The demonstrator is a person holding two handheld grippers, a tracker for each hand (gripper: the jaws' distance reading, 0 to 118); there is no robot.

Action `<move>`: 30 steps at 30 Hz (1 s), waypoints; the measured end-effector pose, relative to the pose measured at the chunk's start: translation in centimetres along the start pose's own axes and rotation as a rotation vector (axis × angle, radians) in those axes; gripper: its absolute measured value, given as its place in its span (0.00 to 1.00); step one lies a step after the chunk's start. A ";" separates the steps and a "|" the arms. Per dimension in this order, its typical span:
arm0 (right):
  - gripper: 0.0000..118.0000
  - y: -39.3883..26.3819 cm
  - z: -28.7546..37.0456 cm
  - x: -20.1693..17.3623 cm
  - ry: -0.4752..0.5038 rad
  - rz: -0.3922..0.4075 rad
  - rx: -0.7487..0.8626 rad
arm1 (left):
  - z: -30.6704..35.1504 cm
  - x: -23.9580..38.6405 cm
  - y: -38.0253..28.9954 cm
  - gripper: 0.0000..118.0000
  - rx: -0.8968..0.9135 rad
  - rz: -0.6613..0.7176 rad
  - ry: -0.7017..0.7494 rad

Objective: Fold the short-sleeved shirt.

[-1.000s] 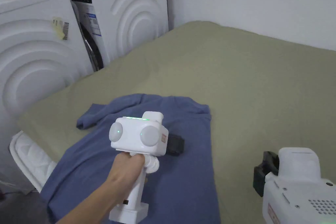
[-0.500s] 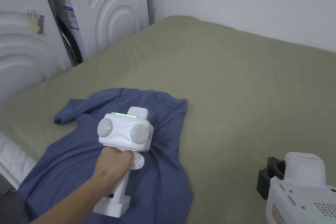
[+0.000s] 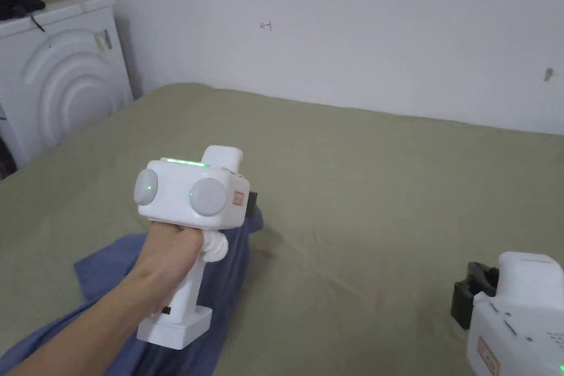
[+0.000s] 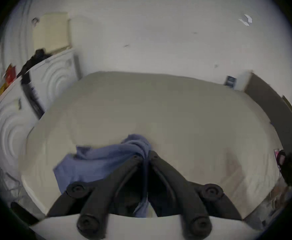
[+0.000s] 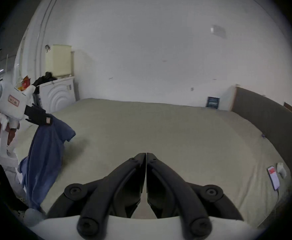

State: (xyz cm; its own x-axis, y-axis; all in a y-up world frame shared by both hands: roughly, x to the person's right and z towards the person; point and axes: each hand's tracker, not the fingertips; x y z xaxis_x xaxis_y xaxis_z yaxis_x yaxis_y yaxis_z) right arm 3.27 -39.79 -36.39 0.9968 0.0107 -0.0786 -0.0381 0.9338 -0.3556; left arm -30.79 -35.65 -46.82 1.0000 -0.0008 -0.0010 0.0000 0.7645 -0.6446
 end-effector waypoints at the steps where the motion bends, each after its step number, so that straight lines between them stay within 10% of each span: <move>1: 0.05 0.0 0.7 1.3 -0.023 0.004 0.005 | -0.2 1.8 0.8 0.03 -0.003 -0.025 -0.036; 15: 0.05 -1.1 6.1 18.1 -0.357 -0.088 0.005 | -3.7 33.8 2.2 0.03 -0.026 -0.237 -0.532; 28: 0.05 -5.0 1.1 20.6 -0.390 -0.133 -0.077 | -14.0 36.9 -6.2 0.03 -0.255 -0.233 -0.494; 30: 0.05 -5.2 1.1 20.2 -0.384 -0.129 -0.084 | -14.1 35.9 -5.9 0.16 -0.248 -0.221 -0.519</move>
State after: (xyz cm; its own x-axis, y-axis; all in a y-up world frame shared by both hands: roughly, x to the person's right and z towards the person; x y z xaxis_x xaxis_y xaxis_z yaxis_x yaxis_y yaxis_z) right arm 23.71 -44.01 -35.16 0.9467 0.0431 0.3193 0.0990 0.9041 -0.4157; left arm 5.12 -49.22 -53.82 0.8466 0.2197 0.4847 0.2688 0.6096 -0.7457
